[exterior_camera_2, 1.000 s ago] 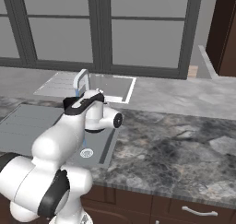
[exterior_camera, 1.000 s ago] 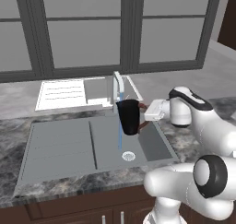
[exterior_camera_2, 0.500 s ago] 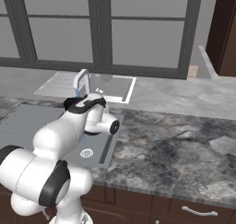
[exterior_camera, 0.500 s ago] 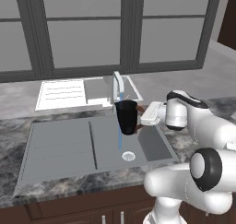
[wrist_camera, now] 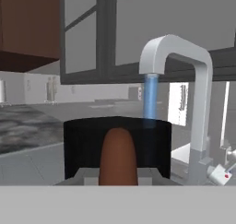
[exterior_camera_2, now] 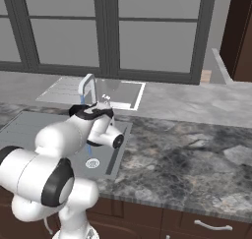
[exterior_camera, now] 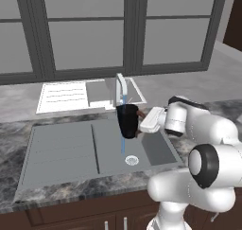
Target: Turn on the sink faucet and place the jug under the water for a few seconds to fill it up.
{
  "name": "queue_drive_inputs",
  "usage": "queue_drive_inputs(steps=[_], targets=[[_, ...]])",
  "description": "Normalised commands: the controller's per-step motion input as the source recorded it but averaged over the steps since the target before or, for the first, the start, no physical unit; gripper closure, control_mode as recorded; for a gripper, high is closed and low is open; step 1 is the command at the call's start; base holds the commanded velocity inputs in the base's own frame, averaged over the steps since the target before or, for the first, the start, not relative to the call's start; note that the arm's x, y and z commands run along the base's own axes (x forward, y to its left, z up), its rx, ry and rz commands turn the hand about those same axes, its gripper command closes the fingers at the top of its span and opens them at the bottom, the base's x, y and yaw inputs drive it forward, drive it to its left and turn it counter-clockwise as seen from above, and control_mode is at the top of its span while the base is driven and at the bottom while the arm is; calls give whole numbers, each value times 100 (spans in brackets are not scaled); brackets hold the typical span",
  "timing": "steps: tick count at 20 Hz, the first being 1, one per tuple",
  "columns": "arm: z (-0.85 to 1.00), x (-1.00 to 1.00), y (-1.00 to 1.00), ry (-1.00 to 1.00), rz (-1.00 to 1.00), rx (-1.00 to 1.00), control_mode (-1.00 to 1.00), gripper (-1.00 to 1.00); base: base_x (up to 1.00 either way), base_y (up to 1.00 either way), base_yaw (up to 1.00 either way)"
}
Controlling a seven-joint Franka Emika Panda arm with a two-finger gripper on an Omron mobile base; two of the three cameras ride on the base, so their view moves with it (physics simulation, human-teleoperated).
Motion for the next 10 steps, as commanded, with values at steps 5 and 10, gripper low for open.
queue_drive_inputs(steps=[5, 10], targets=[[-17, 18, 3, -1, -6, 0, -100, 100, 0, 0, 0], [-7, 25, 2, 0, -6, 0, -100, 100, 0, 0, 0]])
